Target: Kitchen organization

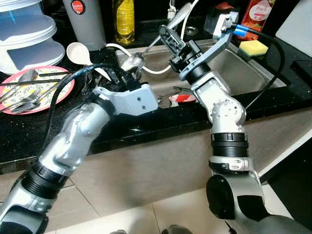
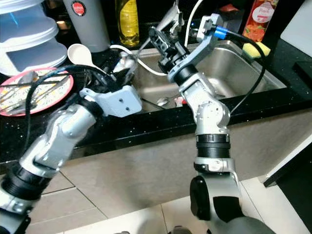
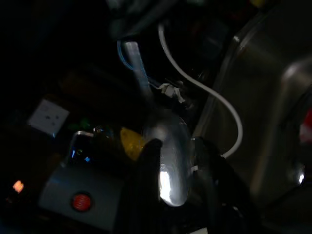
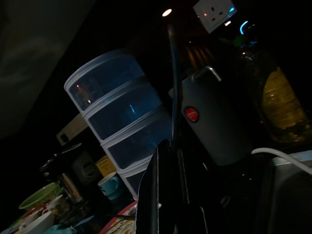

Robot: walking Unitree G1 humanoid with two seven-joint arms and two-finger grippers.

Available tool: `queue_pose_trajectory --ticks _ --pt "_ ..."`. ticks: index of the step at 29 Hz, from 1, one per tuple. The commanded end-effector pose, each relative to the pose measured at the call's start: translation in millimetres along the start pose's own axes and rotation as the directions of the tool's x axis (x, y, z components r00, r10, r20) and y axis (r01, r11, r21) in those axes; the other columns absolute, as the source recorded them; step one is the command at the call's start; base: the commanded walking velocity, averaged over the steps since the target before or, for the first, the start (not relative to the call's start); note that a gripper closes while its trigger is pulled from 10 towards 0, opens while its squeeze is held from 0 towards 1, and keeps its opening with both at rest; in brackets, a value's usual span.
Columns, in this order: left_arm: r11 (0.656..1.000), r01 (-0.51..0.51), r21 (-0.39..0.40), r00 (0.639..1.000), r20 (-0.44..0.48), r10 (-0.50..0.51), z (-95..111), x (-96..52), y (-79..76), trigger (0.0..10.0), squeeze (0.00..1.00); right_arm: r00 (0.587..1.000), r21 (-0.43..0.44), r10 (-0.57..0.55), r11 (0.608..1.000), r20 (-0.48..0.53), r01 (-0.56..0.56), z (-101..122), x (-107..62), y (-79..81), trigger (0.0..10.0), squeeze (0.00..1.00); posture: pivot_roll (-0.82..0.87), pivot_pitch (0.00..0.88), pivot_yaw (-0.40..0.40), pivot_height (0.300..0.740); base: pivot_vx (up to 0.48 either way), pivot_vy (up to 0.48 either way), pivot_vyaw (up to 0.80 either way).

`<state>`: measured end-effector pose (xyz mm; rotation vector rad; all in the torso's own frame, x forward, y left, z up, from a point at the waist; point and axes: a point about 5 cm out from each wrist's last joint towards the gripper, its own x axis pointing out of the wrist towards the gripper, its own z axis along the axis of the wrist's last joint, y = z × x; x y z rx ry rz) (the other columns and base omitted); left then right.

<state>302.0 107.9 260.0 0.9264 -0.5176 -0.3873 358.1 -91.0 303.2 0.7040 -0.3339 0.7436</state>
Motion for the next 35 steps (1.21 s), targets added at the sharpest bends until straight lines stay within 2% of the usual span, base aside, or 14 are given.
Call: queue_pose_trajectory --ticks 1,5,6,8,9,12,15,17,19,23,24,28,29,35 --pt "0.979 -0.038 -0.200 0.999 0.014 0.042 7 -5.2 7.7 10.0 0.00 1.000 -0.020 -0.004 1.000 0.012 0.004 2 1.7 -0.1 0.0 0.00 0.01 0.000 0.019 0.740 0.000 0.000 0.00" --pt "0.890 -0.064 -0.452 0.995 0.037 0.091 15 -10.3 16.9 10.0 0.00 1.000 -0.033 -0.024 0.999 0.014 0.024 2 1.0 -3.4 0.0 0.00 0.01 0.000 0.020 0.740 0.000 0.000 0.00" --pt "0.829 -0.061 -0.556 0.994 0.039 0.099 16 -13.5 18.7 10.0 0.00 0.998 -0.048 -0.056 0.997 0.016 0.056 3 1.0 -8.2 3.6 0.00 0.01 0.000 0.020 0.740 0.000 0.000 0.00" --pt "0.806 -0.053 -0.590 0.995 0.041 0.096 16 -14.8 18.5 10.0 0.00 0.997 -0.053 -0.071 0.996 0.018 0.072 3 1.1 -10.5 3.6 0.00 0.01 0.000 0.020 0.740 0.000 0.000 0.00" --pt "0.770 -0.077 -0.633 0.993 0.020 0.116 13 -16.1 20.0 10.0 0.00 0.993 -0.084 -0.119 0.989 0.017 0.120 3 1.6 -17.4 10.0 0.00 0.01 0.000 0.018 0.740 0.000 0.000 0.00" --pt "0.677 -0.202 -0.708 0.976 -0.092 0.195 -1 -17.8 27.1 10.0 0.00 0.960 -0.255 -0.278 0.931 -0.034 0.261 -8 1.5 -41.3 10.0 0.00 0.02 0.000 0.014 0.740 0.000 0.000 0.00" --pt "0.666 -0.290 -0.688 0.956 -0.176 0.234 -12 -18.8 32.1 10.0 0.00 0.909 -0.426 -0.401 0.847 -0.114 0.320 -25 -2.3 -58.4 10.0 0.00 0.02 0.000 0.010 0.740 0.000 0.000 0.00" --pt "0.666 -0.290 -0.688 0.956 -0.176 0.234 -12 -18.8 32.1 10.0 0.00 0.909 -0.426 -0.401 0.847 -0.114 0.320 -25 -2.3 -58.4 10.0 0.00 0.02 0.000 0.010 0.740 0.000 0.000 0.00" --pt "0.646 -0.363 -0.671 0.931 -0.241 0.272 -18 -21.5 37.9 10.0 0.00 0.837 -0.541 -0.504 0.774 -0.213 0.329 -47 -11.8 -74.3 10.0 0.00 0.03 0.000 0.001 0.740 0.000 0.000 0.00" --pt "0.627 -0.393 -0.673 0.919 -0.272 0.284 -19 -24.6 41.4 10.0 0.00 0.814 -0.543 -0.514 0.780 -0.271 0.312 -61 -17.2 -78.9 10.0 0.00 0.04 0.000 -0.005 0.740 0.000 0.000 0.00" --pt "0.620 -0.399 -0.675 0.917 -0.280 0.285 -20 -25.9 42.6 10.0 0.00 0.819 -0.526 -0.505 0.791 -0.272 0.313 -63 -17.2 -78.6 10.0 1.00 0.04 0.000 -0.006 0.740 0.000 0.000 0.00" --pt "0.609 -0.410 -0.679 0.912 -0.295 0.285 -20 -27.5 44.0 10.0 0.00 0.851 -0.503 -0.477 0.804 -0.222 0.319 -58 -11.9 -75.9 10.0 1.00 0.04 0.000 -0.008 0.740 0.000 0.000 0.00" --pt "0.606 -0.413 -0.680 0.911 -0.300 0.284 -20 -27.8 44.3 10.0 0.00 0.888 -0.463 -0.434 0.825 -0.152 0.324 -47 -5.7 -70.3 10.0 0.00 0.04 0.000 -0.008 0.740 0.000 0.000 0.00" --pt "0.609 -0.489 -0.624 0.870 -0.403 0.285 -32 -30.1 44.8 10.0 0.00 0.963 -0.459 -0.247 0.847 0.106 0.268 -1 8.3 -39.4 10.0 0.00 0.04 0.000 -0.007 0.740 0.000 0.000 0.00"
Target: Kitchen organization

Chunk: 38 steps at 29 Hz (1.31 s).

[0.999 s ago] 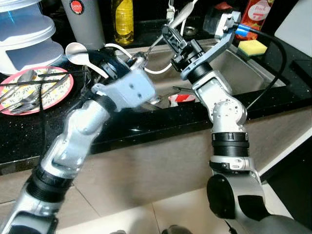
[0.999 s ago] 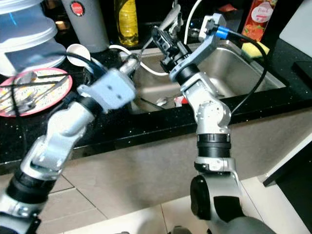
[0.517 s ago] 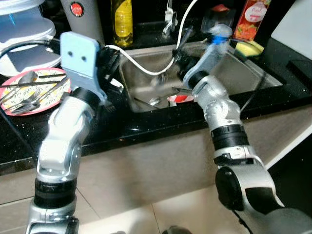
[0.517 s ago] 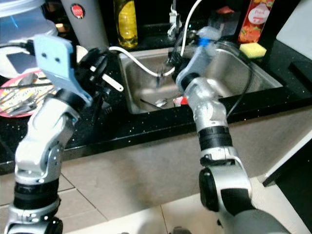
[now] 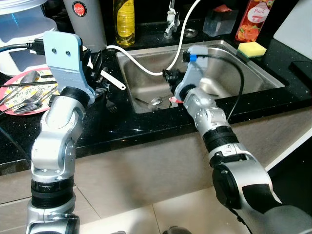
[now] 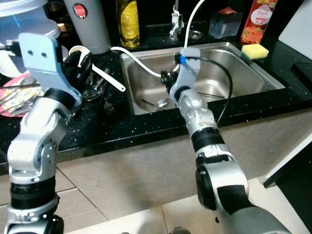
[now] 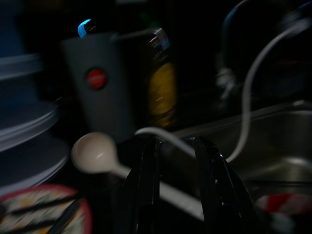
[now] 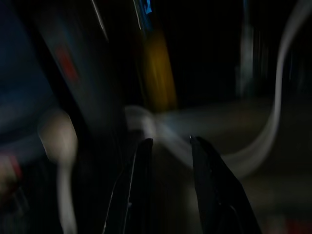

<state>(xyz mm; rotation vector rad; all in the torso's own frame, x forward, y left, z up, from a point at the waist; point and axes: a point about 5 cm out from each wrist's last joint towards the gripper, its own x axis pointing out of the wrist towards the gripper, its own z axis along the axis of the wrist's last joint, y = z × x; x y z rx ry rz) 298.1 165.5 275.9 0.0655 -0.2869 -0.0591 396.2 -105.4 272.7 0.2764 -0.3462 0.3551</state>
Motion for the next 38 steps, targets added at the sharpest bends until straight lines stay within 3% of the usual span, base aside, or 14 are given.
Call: queue_pose_trajectory --ticks 1,2,5,7,11,14,19,25,27,28,29,30,38 --pt "0.996 -0.080 0.035 0.995 -0.058 0.082 -7 2.1 10.5 10.0 0.00 0.989 -0.006 0.058 0.998 0.139 -0.057 28 -0.3 9.3 10.0 0.00 0.04 0.000 -0.004 0.740 0.000 0.000 0.00" --pt "0.989 -0.139 0.042 0.984 -0.103 0.142 -12 2.8 19.4 10.0 0.00 0.981 -0.010 0.107 0.994 0.161 -0.107 34 -3.2 16.3 10.0 0.00 0.03 0.000 -0.001 0.740 0.000 0.000 0.00" --pt "0.982 -0.180 0.053 0.972 -0.147 0.186 -17 3.0 26.6 10.0 0.00 0.976 -0.016 0.143 0.990 0.161 -0.143 35 -5.7 21.4 10.0 0.00 0.03 0.000 0.003 0.740 0.000 0.000 0.00" --pt "0.972 -0.230 0.049 0.927 -0.293 0.234 -34 1.3 38.3 10.0 0.00 0.972 -0.031 0.182 0.983 0.147 -0.180 31 -11.1 26.1 10.0 0.00 0.01 0.000 0.019 0.740 0.000 0.000 0.00" --pt "0.988 -0.137 0.065 0.886 -0.439 0.152 -52 -3.0 37.4 10.0 0.00 0.976 -0.025 0.159 0.987 0.151 -0.157 29 -15.3 20.9 10.0 0.00 0.01 0.008 0.036 0.740 0.000 0.000 0.00" --pt "0.990 -0.125 0.070 0.878 -0.457 0.143 -55 -3.6 37.5 10.0 0.00 0.976 -0.020 0.152 0.988 0.155 -0.150 30 -16.5 19.7 10.0 0.00 0.01 0.008 0.037 0.740 0.000 0.000 0.00" --pt "0.988 -0.147 0.039 0.804 -0.577 0.143 -75 -3.0 47.5 10.0 0.00 0.979 -0.004 0.142 0.990 0.149 -0.143 29 -22.1 20.0 10.0 0.00 0.02 0.016 0.043 0.740 0.000 0.000 0.00" --pt "0.986 -0.166 0.022 0.742 -0.655 0.140 -96 -3.6 50.3 10.0 0.00 0.978 -0.001 0.150 0.988 0.147 -0.151 28 -22.2 22.7 10.0 0.00 0.01 0.016 0.048 0.740 0.000 0.000 0.00" --pt "0.981 -0.195 0.014 0.705 -0.693 0.150 -106 -5.4 54.1 9.5 0.00 0.978 -0.002 0.149 0.989 0.148 -0.150 28 -22.4 22.7 10.0 0.00 0.01 0.016 0.049 0.740 0.000 0.000 0.00" --pt "0.982 -0.190 -0.009 0.694 -0.708 0.128 -111 -6.9 53.0 4.5 0.00 0.978 -0.003 0.148 0.989 0.148 -0.149 29 -22.8 22.3 10.0 0.00 0.00 0.016 0.050 0.740 0.000 0.000 0.00" --pt "0.982 -0.190 -0.009 0.694 -0.708 0.128 -111 -6.9 53.0 4.5 0.00 0.978 -0.003 0.148 0.989 0.148 -0.149 29 -22.8 22.3 10.0 0.00 0.00 0.016 0.050 0.740 0.000 0.000 0.00" --pt "0.983 -0.182 -0.030 0.681 -0.725 0.104 -116 -9.1 51.0 0.0 0.00 0.978 -0.005 0.145 0.989 0.147 -0.146 29 -23.7 21.4 10.0 0.00 0.00 0.015 0.047 0.740 0.000 0.000 0.00" --pt "0.980 -0.197 -0.011 0.679 -0.722 0.129 -118 -12.1 50.6 0.0 0.00 0.979 -0.008 0.143 0.990 0.145 -0.144 31 -24.2 19.5 10.0 0.00 -0.01 0.009 0.043 0.740 0.000 0.000 0.00"
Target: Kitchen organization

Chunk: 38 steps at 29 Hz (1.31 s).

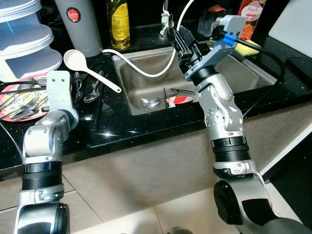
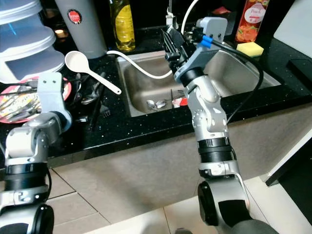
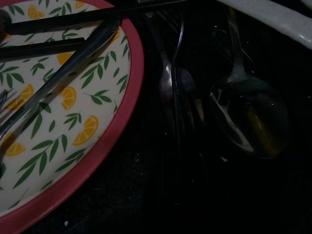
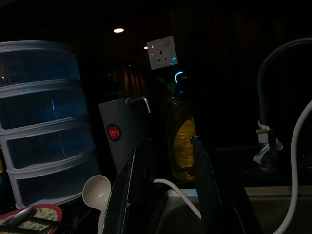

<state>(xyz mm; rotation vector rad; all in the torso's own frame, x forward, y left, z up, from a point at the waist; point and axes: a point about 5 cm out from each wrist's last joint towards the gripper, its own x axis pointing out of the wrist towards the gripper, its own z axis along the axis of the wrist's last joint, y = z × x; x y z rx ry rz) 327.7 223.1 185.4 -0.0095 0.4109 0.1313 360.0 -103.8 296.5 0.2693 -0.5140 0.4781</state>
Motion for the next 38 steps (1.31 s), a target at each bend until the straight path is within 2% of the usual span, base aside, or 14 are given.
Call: queue_pose_trajectory --ticks 1,4,6,9,10,11,12,15,18,20,21,23,30,38 --pt "1.000 -0.015 -0.003 0.996 -0.088 0.015 -21 3.7 0.9 0.0 0.00 1.000 0.011 0.000 1.000 0.000 0.000 0 -1.2 0.0 10.0 0.00 0.00 0.005 0.040 0.740 0.000 0.000 0.00" --pt "0.996 -0.059 0.062 0.993 0.106 0.052 6 -2.7 0.1 0.0 0.00 1.000 0.014 0.010 1.000 -0.001 -0.010 0 0.9 1.3 10.0 0.00 0.00 0.000 0.031 0.740 0.000 0.000 0.00" --pt "0.996 -0.059 0.062 0.993 0.106 0.052 6 -2.7 0.1 0.0 0.00 1.000 0.014 0.010 1.000 -0.001 -0.010 0 0.9 1.3 10.0 0.00 0.00 0.000 0.031 0.740 0.000 0.000 0.00" --pt "0.987 -0.068 0.149 0.917 0.399 0.003 44 -21.1 -11.0 0.0 0.00 1.000 0.017 0.014 1.000 -0.001 -0.014 1 1.9 2.4 10.0 0.00 0.00 0.000 0.028 0.740 0.000 0.000 0.00" --pt "0.987 -0.068 0.149 0.917 0.399 0.003 44 -21.1 -11.0 0.0 0.00 1.000 0.017 0.014 1.000 -0.001 -0.014 1 1.9 2.4 10.0 0.00 0.00 0.000 0.028 0.740 0.000 0.000 0.00" --pt "0.985 -0.046 0.164 0.870 0.491 -0.041 57 -31.5 -17.7 10.0 0.00 1.000 0.021 0.019 1.000 0.000 -0.019 1 2.4 3.6 10.0 0.00 0.00 0.000 0.026 0.740 0.000 0.000 0.00" --pt "0.985 -0.046 0.164 0.870 0.491 -0.041 57 -31.5 -17.7 10.0 0.00 1.000 0.021 0.019 1.000 0.000 -0.019 1 2.4 3.6 10.0 0.00 0.00 0.000 0.026 0.740 0.000 0.000 0.00" --pt "0.962 0.023 0.271 0.761 0.620 -0.192 75 -56.1 -38.1 10.0 0.00 0.998 0.064 0.068 0.996 -0.004 -0.067 0 3.9 10.9 10.0 0.00 0.00 0.000 0.024 0.740 0.000 0.000 0.00" --pt "0.948 0.029 0.318 0.744 0.627 -0.233 75 -59.7 -43.4 10.0 0.00 0.996 0.095 0.088 0.992 -0.005 -0.087 1 3.8 13.3 10.0 0.00 0.00 0.000 0.023 0.740 0.000 0.000 0.00" --pt "0.889 -0.041 0.456 0.704 0.644 -0.298 75 -66.6 -54.3 10.0 0.00 0.987 0.203 0.160 0.967 0.002 -0.157 3 2.2 20.3 10.0 0.00 0.00 0.000 0.020 0.740 0.000 0.000 0.00" --pt "0.817 -0.103 0.567 0.671 0.646 -0.364 72 -71.5 -65.2 10.0 0.00 0.974 0.305 0.226 0.926 0.026 -0.223 7 0.0 26.2 10.0 0.00 0.00 0.000 0.019 0.740 0.000 0.000 0.00" --pt "0.772 -0.108 0.626 0.660 0.626 -0.416 67 -72.5 -72.7 10.0 0.00 0.968 0.340 0.247 0.907 0.043 -0.247 10 -1.0 28.2 10.0 0.00 0.00 0.000 0.018 0.740 0.000 0.000 0.00" --pt "0.794 0.129 0.594 0.592 0.596 -0.543 61 -83.1 -92.3 10.0 0.00 0.950 0.412 0.302 0.857 0.082 -0.308 16 -3.1 34.1 10.0 0.00 -0.01 0.000 0.022 0.740 0.000 0.000 0.00" --pt "0.728 0.099 0.678 0.529 0.584 -0.615 59 -90.6 -110.4 10.0 0.00 0.951 0.384 0.307 0.882 -0.027 -0.274 6 -4.2 35.1 10.0 0.00 -0.01 0.000 0.025 0.740 0.000 0.000 0.00"
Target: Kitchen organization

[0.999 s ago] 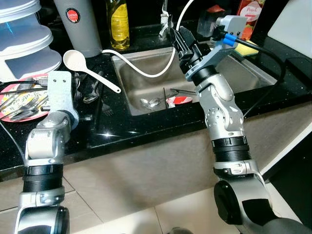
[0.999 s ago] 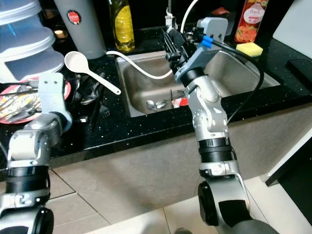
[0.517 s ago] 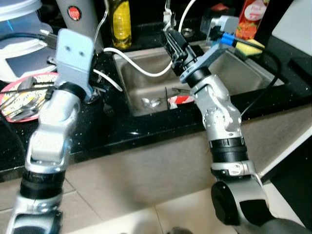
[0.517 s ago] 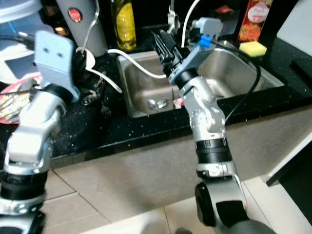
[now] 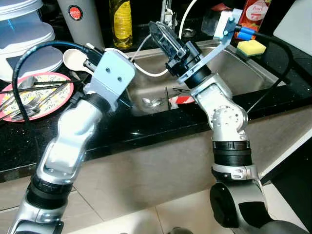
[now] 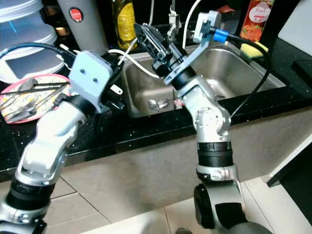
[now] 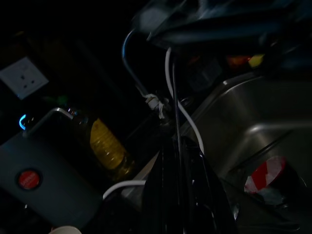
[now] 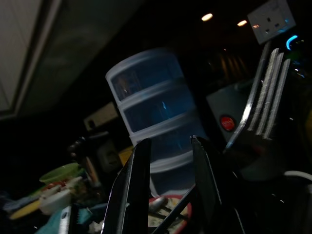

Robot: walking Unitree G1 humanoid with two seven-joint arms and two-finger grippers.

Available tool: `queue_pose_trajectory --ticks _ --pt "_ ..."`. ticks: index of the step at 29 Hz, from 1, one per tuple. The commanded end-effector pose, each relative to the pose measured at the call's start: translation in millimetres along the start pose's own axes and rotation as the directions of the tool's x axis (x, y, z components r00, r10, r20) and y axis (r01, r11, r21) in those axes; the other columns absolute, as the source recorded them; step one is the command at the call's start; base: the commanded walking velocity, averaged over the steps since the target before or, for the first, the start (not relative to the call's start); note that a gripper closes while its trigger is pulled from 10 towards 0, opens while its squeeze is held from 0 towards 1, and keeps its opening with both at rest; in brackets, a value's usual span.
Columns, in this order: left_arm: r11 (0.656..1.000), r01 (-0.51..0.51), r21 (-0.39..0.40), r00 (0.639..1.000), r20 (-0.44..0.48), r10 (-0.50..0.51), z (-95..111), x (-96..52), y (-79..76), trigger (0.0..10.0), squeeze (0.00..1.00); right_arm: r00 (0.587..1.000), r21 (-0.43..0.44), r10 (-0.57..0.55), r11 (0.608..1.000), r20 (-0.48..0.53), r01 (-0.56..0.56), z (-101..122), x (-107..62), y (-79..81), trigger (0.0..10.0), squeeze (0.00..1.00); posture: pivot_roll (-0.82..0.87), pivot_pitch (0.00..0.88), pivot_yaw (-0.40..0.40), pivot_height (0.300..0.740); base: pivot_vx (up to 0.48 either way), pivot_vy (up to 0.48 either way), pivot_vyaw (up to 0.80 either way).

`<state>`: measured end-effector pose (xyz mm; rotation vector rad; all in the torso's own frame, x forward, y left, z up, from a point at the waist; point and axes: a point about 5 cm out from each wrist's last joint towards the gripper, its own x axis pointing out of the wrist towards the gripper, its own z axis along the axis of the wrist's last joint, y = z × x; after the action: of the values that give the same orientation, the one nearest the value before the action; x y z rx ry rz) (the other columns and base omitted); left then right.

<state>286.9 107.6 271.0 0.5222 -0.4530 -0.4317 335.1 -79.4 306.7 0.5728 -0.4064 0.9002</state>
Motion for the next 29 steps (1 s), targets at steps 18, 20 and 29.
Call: queue_pose_trajectory --ticks 18,20,29 --pt "0.998 0.041 0.049 0.998 0.037 -0.043 5 0.7 -9.7 10.0 0.00 0.999 0.015 -0.028 0.999 -0.015 0.028 2 -0.8 -3.0 0.0 0.00 -0.02 0.000 0.024 0.740 0.000 0.000 0.00" --pt "0.998 0.014 0.060 0.999 0.032 -0.016 3 1.9 -7.8 10.0 0.00 1.000 0.021 -0.020 1.000 -0.003 0.020 3 -0.7 -1.7 0.0 0.00 -0.02 0.000 0.025 0.740 0.000 0.000 0.00" --pt "0.997 -0.015 0.073 1.000 0.014 0.014 -1 2.7 -3.8 10.0 0.00 1.000 0.027 -0.015 1.000 0.019 0.014 7 -1.2 -0.6 0.0 0.00 -0.02 0.000 0.027 0.740 0.000 0.000 0.00"
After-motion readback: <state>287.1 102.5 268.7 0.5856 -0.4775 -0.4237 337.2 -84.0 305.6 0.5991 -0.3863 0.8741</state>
